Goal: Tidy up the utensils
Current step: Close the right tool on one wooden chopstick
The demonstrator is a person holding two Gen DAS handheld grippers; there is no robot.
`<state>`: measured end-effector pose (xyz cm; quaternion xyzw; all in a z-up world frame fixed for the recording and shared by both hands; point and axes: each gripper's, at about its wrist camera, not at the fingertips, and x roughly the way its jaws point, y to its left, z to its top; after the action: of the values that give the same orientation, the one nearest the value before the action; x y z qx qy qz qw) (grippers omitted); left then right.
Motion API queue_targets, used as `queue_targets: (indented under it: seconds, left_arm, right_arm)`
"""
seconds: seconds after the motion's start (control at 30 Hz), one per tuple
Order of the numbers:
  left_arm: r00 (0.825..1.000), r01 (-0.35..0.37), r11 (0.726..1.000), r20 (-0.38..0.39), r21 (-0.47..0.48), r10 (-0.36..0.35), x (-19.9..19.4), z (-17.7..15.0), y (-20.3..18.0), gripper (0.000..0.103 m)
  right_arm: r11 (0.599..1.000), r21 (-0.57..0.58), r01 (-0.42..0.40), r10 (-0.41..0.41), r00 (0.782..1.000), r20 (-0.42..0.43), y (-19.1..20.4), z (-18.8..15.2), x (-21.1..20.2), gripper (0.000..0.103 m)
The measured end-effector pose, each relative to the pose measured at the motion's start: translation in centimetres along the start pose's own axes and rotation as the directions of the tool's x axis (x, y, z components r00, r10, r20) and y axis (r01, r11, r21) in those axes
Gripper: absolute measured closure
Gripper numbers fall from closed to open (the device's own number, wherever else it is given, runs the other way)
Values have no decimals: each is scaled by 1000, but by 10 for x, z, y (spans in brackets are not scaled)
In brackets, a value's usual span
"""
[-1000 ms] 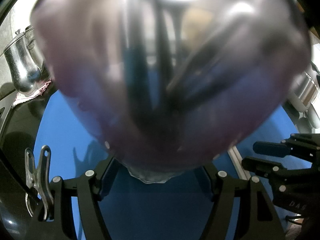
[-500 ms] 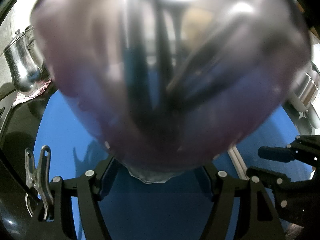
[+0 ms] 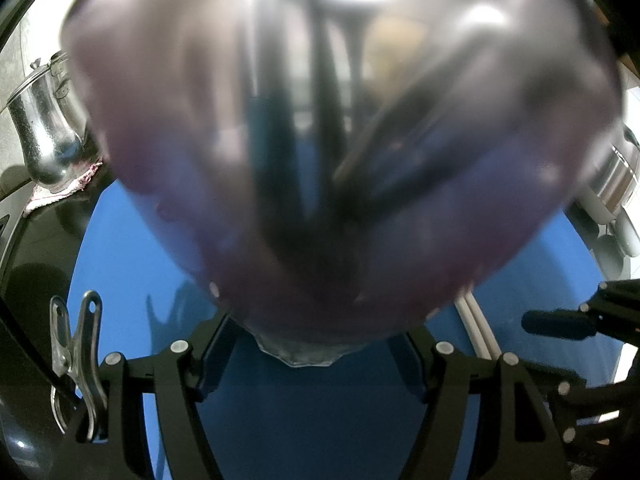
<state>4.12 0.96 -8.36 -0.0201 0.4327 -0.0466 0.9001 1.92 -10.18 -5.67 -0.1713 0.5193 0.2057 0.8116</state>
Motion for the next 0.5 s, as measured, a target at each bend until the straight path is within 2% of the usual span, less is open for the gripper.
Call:
queue_targets:
  seconds: [0.13, 0.2, 0.5]
  left_arm:
    - [1000, 0, 1000, 0, 0, 0, 0, 0, -1, 30]
    - [1000, -1, 1000, 0, 0, 1, 0, 0, 0, 30]
    - [1000, 0, 1000, 0, 0, 0, 0, 0, -1, 30]
  right_arm:
    - [999, -39, -13, 12, 999, -37, 8, -6, 2, 70]
    - [999, -34, -1, 1, 1000, -26, 8, -6, 2, 70]
    - [995, 80, 54, -52, 998, -28, -27, 1, 9, 70]
